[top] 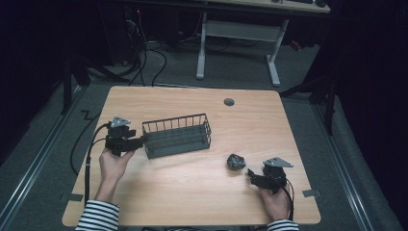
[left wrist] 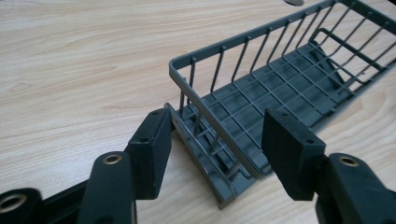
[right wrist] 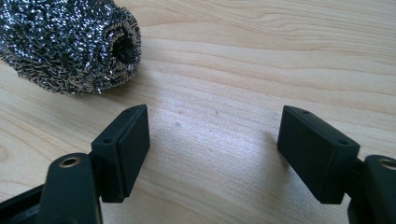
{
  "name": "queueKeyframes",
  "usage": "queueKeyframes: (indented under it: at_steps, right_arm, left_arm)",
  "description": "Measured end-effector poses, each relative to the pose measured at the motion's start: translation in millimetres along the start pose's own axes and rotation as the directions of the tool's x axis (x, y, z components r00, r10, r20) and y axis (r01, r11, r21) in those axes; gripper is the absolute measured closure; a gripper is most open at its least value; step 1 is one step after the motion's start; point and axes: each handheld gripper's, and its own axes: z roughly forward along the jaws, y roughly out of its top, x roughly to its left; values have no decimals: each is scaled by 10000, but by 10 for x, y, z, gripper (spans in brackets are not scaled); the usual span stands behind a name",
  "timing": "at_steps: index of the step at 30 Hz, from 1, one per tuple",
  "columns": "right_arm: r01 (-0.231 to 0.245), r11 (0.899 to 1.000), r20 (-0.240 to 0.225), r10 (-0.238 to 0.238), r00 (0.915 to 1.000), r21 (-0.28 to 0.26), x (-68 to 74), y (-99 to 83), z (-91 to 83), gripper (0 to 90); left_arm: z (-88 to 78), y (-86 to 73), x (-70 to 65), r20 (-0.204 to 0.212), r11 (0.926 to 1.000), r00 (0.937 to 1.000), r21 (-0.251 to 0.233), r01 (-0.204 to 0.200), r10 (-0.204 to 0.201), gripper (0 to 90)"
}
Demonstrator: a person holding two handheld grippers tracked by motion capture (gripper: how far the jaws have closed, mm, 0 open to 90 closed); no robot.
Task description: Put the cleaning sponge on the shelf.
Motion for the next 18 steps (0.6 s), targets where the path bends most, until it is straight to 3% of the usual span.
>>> queueKeyframes:
  at_steps: [5,10,18]
  right_arm:
    - [-3,10000,-1,3,10000,2,0,0,0,254]
    - [-1,10000,0,1,10000,0,0,0,0,255]
    - [0,10000,1,0,10000,1,0,0,0,254]
  left_arm:
    - [83,3,16,-101,9999,9999,120,107,-105,487]
    - [143,3,10,54,9997,9998,105,214,-215,558]
    - [180,11,-38,52,9999,10000,133,22,-23,607]
